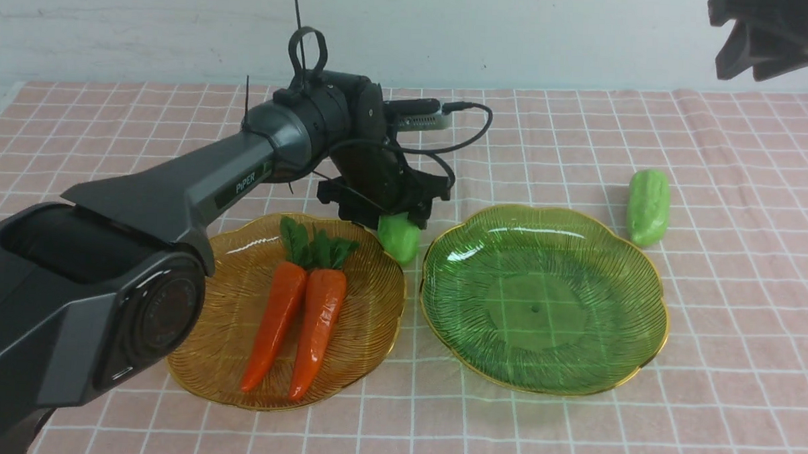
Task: Put different types of vegetables on the plate.
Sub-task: 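Move the green vegetable from the table onto the right plate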
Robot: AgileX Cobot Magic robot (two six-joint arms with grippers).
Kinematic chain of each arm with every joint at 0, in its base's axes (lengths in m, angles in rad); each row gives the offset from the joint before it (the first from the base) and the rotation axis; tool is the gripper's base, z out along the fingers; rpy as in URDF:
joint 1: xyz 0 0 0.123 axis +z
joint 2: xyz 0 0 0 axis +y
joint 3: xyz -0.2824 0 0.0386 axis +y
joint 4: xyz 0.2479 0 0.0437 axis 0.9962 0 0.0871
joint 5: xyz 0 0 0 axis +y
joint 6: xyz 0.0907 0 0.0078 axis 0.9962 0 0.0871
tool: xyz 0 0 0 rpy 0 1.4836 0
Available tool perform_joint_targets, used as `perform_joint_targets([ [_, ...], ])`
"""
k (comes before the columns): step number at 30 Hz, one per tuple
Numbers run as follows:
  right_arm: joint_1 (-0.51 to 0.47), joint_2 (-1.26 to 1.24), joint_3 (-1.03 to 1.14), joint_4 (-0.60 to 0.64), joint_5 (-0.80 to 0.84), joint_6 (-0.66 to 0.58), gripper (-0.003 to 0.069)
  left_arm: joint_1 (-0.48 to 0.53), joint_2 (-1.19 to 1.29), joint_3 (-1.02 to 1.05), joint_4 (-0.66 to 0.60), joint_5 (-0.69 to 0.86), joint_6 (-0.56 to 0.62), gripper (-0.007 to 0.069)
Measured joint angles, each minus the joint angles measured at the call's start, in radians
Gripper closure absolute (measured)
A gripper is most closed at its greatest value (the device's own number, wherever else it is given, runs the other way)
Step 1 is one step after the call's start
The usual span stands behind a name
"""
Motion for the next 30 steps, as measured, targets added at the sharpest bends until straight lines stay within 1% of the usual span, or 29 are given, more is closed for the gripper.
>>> perform_joint_targets([
  [1,0.0,0.0,0.0,-0.003,0.0,-0.001,0.0407,0.0,0.001,0.0,-0.013,-0.008,-0.013,0.0151],
  [2,0.0,0.0,0.0,-0.008,0.0,-0.001,0.0407,0.0,0.001,-0.001,-0.022,-0.014,-0.025,0.0222],
  [3,0.0,0.0,0.0,-0.015,0.0,-0.001,0.0407,0.0,0.001,-0.007,-0.024,-0.016,-0.033,0.0256],
  [4,0.0,0.0,0.0,-0.016,0.0,-0.001,0.0407,0.0,0.001,-0.009,-0.024,-0.016,-0.033,0.0263],
  [6,0.0,0.0,0.0,-0.036,0.0,-0.001,0.0407,0.0,0.001,-0.056,-0.023,-0.008,-0.032,0.031],
  [8,0.0,0.0,0.0,-0.054,0.0,0.0,0.0407,0.0,-0.005,-0.093,-0.023,0.012,-0.025,0.0314],
  [10,0.0,0.0,0.0,-0.071,0.0,0.009,0.0407,0.0,-0.027,-0.182,-0.024,0.062,-0.013,0.0314],
  [12,-0.002,0.0,0.0,-0.077,-0.001,0.011,0.0407,0.0,-0.046,-0.221,-0.032,0.1,-0.01,0.0317],
  [13,-0.007,0.003,0.0,-0.077,-0.007,0.014,0.0406,-0.004,-0.069,-0.271,-0.049,0.173,0.004,0.0321],
  [15,-0.015,0.011,0.0,-0.076,-0.021,0.014,0.0404,-0.009,-0.082,-0.299,-0.059,0.216,0.02,0.0321],
  [16,-0.032,0.035,0.0,-0.06,-0.05,0.014,0.039,-0.03,-0.102,-0.339,-0.07,0.3,0.058,0.0321],
  [19,-0.051,0.074,0.0,-0.022,-0.083,0.015,0.0363,-0.071,-0.111,-0.355,-0.067,0.348,0.08,0.0321],
  [21,-0.063,0.119,0.0,0.019,-0.112,0.015,0.0321,-0.109,-0.109,-0.36,-0.052,0.36,0.089,0.0322],
  [22,-0.066,0.156,0.0,0.047,-0.138,0.015,0.0284,-0.162,-0.1,-0.358,-0.028,0.371,0.096,0.0322],
  [23,-0.066,0.173,0.0,0.056,-0.147,0.015,0.0267,-0.177,-0.095,-0.358,-0.016,0.373,0.095,0.0322],
  [24,-0.066,0.178,0.0,0.058,-0.147,0.015,0.0267,-0.187,-0.094,-0.358,-0.012,0.373,0.095,0.0322],
  [25,-0.066,0.221,0.0,0.072,-0.175,0.015,0.0214,-0.216,-0.084,-0.358,0.006,0.374,0.099,0.0322],
  [27,-0.066,0.282,0.0,0.081,-0.2,0.015,0.0159,-0.251,-0.071,-0.358,0.03,0.375,0.1,0.0322],
  [29,-0.066,0.336,0.0,0.082,-0.221,0.017,0.012,-0.279,-0.055,-0.358,0.044,0.376,0.1,0.0322],
  [30,-0.066,0.34,0.0,0.082,-0.221,0.017,0.012,-0.28,-0.052,-0.358,0.046,0.376,0.1,0.0322],
])
